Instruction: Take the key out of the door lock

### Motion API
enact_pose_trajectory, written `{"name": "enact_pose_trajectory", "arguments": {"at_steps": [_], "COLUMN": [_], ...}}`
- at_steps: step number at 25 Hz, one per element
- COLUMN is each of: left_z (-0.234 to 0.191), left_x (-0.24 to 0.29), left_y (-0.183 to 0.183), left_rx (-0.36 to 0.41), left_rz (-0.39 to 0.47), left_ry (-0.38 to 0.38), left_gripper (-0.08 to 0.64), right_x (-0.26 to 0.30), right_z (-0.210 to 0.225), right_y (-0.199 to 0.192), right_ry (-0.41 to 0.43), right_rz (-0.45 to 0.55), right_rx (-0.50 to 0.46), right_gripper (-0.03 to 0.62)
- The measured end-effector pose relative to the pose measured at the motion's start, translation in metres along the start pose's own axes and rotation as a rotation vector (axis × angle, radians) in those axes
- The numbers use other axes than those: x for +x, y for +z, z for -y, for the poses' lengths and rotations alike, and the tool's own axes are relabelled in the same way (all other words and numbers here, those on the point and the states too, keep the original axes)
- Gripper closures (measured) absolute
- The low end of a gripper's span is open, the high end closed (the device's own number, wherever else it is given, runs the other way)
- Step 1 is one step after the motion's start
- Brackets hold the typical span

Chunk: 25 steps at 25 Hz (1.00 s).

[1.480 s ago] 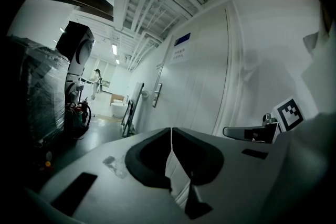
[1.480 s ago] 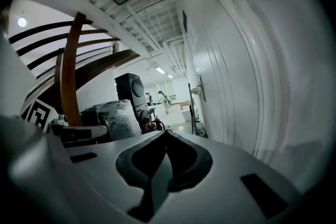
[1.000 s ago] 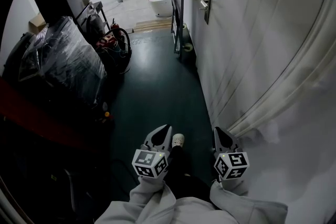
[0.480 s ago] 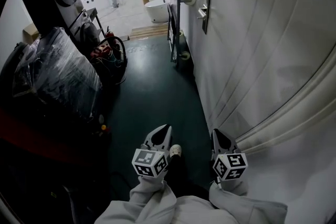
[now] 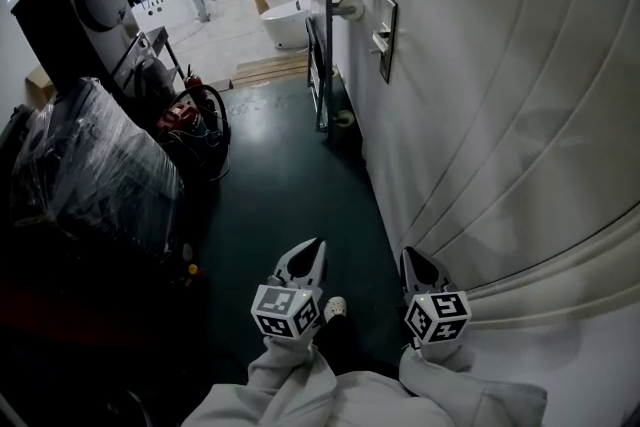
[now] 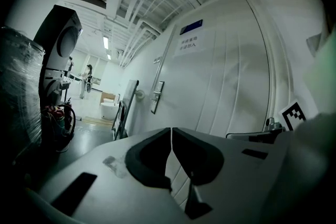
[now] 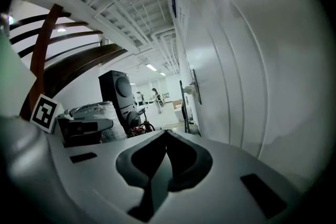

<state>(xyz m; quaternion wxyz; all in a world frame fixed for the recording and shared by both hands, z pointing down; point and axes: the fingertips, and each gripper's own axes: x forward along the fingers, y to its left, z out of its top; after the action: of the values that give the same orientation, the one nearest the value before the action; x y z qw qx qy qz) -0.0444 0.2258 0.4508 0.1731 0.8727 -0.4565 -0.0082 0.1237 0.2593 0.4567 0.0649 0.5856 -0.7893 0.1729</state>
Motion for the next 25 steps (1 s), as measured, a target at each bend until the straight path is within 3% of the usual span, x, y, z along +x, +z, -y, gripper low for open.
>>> {"name": "enact_pose_trajectory", "arguments": {"at_steps": [25], "left_z": [-0.094], "left_x": [0.119], "left_y": [0.034], "left_rx": [0.003], "left_rz": [-0.020], "left_ry": [-0.040], "left_gripper": [0.540], "right_x": [0.149], "right_z": [0.035], "right_y": [0.039], "right_ry": [-0.038], "right_rz": [-0.010], "right_rx": [0.048], "right_gripper": [0.540]}}
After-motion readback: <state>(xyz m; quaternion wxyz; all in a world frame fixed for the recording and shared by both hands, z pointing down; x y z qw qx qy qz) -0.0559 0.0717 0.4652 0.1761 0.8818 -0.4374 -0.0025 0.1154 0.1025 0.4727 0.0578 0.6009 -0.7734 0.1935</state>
